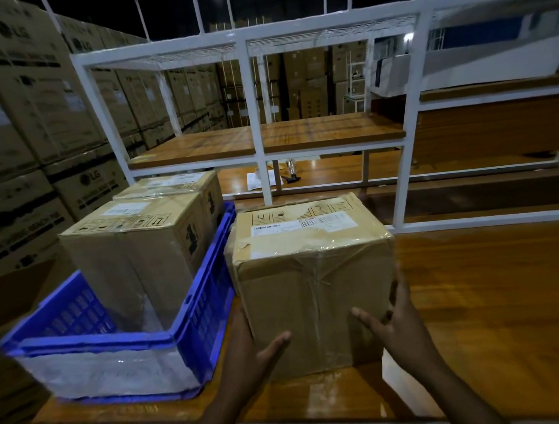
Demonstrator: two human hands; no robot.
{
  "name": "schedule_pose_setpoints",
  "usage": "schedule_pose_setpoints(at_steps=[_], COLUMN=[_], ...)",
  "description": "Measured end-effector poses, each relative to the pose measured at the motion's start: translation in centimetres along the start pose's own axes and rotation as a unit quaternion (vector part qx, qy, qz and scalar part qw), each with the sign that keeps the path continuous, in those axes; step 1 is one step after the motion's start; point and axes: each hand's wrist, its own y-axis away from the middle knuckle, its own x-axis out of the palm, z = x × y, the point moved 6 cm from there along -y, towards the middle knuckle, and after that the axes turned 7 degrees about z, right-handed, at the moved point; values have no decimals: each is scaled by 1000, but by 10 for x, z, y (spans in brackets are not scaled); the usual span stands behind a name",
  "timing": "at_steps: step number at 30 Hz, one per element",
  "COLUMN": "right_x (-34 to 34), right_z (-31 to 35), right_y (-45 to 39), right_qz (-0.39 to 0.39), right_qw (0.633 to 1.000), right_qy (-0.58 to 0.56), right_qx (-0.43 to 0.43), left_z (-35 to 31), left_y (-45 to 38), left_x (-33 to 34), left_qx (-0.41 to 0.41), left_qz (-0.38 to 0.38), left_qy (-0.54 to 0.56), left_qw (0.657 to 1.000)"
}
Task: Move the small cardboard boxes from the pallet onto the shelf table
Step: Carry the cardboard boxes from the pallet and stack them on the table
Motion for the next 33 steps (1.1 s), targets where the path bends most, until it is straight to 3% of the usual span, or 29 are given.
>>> schedule_pose_setpoints(at_steps=[4, 8, 11, 16, 21, 26, 33], right_x=[25, 25, 15, -15, -40, -53, -56], right_z=[-56, -58, -22, 55, 94, 122, 134], right_y=[11, 10, 12, 14, 11, 13, 8], right_qz=[115, 105, 85, 31, 62, 108, 47], right_qw=[988, 989, 996, 996, 981, 966, 973], right_qy=[67, 78, 28, -75, -170, -201, -187], right_qx=[75, 67, 25, -39, -62, -122, -130], left_z=[41, 33, 8, -43, -96, -129, -149], left_y=[14, 12, 6, -2, -3, -15, -29], left_x=[26, 22, 10, -9, -21, -45, -55], left_qx=[-75, -87, -82, -16, 32, 86, 140], left_qz=[50, 22, -6, -39, 35, 12, -12], left_qy=[79, 77, 60, 58, 132, 73, 81], left_qw=[993, 993, 995, 997, 990, 994, 987])
